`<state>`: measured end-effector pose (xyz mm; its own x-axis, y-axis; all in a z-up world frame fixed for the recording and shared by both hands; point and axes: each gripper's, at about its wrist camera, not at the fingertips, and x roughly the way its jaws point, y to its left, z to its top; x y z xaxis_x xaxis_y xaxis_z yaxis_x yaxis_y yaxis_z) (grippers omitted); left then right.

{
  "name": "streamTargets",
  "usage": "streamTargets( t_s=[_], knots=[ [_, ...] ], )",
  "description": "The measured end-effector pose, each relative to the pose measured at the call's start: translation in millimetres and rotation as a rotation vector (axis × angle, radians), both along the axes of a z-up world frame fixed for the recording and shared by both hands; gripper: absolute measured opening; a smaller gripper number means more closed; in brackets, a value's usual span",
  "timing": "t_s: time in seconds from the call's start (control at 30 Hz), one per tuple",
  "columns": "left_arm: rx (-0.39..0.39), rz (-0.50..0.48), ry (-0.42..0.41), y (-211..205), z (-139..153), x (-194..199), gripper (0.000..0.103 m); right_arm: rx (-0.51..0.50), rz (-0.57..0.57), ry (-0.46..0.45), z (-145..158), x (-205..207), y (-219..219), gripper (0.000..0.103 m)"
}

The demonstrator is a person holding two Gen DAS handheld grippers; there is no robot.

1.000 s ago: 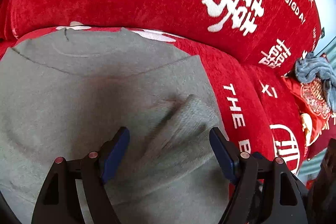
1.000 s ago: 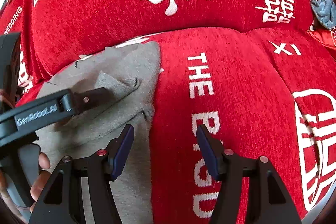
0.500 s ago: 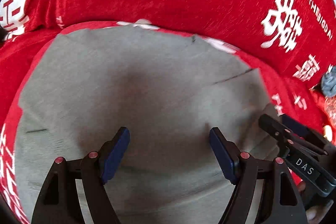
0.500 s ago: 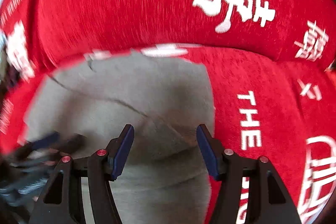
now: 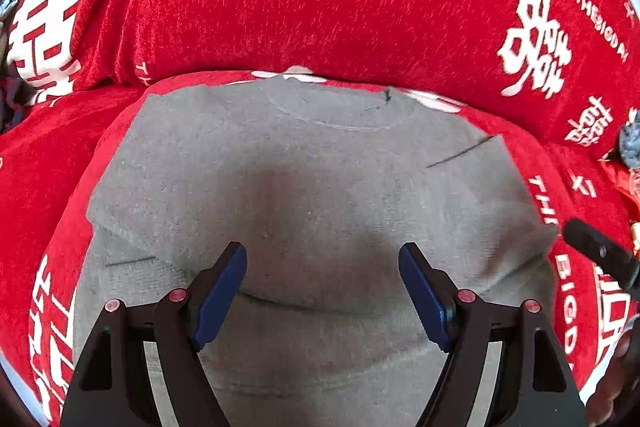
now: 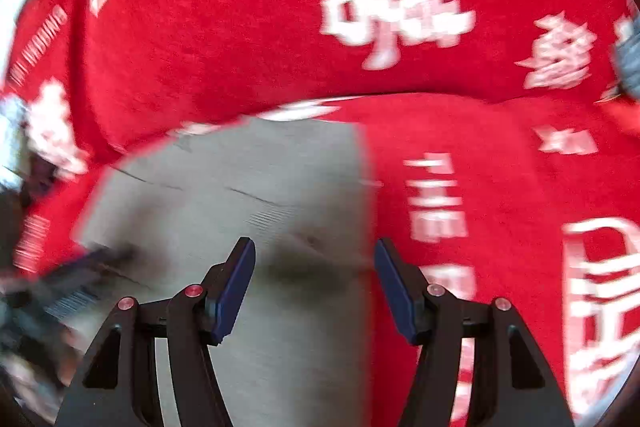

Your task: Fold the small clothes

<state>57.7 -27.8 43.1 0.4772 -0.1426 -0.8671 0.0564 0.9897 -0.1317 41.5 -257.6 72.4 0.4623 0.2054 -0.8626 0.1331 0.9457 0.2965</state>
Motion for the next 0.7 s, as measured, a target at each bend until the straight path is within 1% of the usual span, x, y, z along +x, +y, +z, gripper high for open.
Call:
streamTargets(
  t_s=[0.03, 0.07, 0.1, 0.13, 0.2, 0.23, 0.27, 0.3, 0.37, 0.43, 0.47, 0.5, 0.53, 0.57, 0.6, 0.63, 0.7],
  knots=[
    [0.013, 0.003, 0.006, -0.2, -2.4, -0.1, 0.079, 0.029, -0.022, 0.063, -12.3, 7.1, 1.2, 0.065],
    [0.021, 0.003, 0.012, 0.1, -5.4, -1.9, 0.079, 0.067, -0.053, 0.122, -24.5, 10.6, 0.4, 0.061],
    [0.021, 0.002, 0.013, 1.5, -7.0, -4.4, 0.079, 0.116, -0.080, 0.146, -32.9, 10.3, -1.3, 0.056],
    [0.017, 0.001, 0.012, 3.6, -9.4, -7.5, 0.079, 0.156, -0.092, 0.152, -37.5, 8.9, -2.6, 0.049],
    [0.022, -0.006, 0.019, 4.3, -15.5, -9.8, 0.079, 0.215, -0.110, 0.157, -46.1, 8.2, -3.8, 0.047],
    [0.033, -0.009, 0.026, 2.5, -18.8, -9.1, 0.079, 0.219, -0.118, 0.152, -47.4, 8.8, -4.4, 0.041],
    [0.044, -0.011, 0.027, 1.2, -20.3, -9.5, 0.079, 0.224, -0.120, 0.144, -48.8, 10.4, -5.8, 0.025],
    [0.053, -0.014, 0.023, 0.2, -20.4, -10.5, 0.079, 0.233, -0.114, 0.137, -49.5, 11.1, -6.6, 0.017],
    [0.049, -0.020, 0.015, 0.1, -17.6, -13.1, 0.079, 0.226, -0.089, 0.109, -43.8, 2.5, -5.0, 0.011],
    [0.023, -0.020, 0.012, 4.9, -14.7, -14.4, 0.079, 0.150, -0.036, 0.032, -30.3, -10.2, -1.6, 0.010],
    [0.023, -0.015, 0.013, 6.8, -15.2, -13.7, 0.079, 0.105, -0.021, 0.013, -27.8, -17.1, -0.6, 0.010],
    [0.026, -0.009, 0.019, 8.3, -17.2, -12.6, 0.079, 0.071, -0.010, 0.012, -28.1, -24.2, -1.6, 0.010],
    [0.028, -0.001, 0.033, 10.4, -21.1, -10.3, 0.079, 0.070, -0.003, 0.022, -31.0, -30.2, -4.9, 0.012],
    [0.028, 0.001, 0.036, 10.7, -22.0, -9.9, 0.079, 0.080, -0.006, 0.030, -31.9, -33.4, -9.0, 0.017],
    [0.028, 0.002, 0.035, 10.6, -21.2, -10.1, 0.079, 0.078, -0.021, 0.041, -31.0, -37.5, -13.9, 0.019],
    [0.018, 0.002, 0.030, 10.9, -17.6, -10.9, 0.079, 0.058, -0.045, 0.033, -25.3, -41.6, -19.0, 0.020],
    [-0.018, -0.002, 0.015, 11.7, -10.0, -11.3, 0.079, 0.019, -0.064, -0.037, -6.7, -46.0, -22.2, 0.021]
  ],
)
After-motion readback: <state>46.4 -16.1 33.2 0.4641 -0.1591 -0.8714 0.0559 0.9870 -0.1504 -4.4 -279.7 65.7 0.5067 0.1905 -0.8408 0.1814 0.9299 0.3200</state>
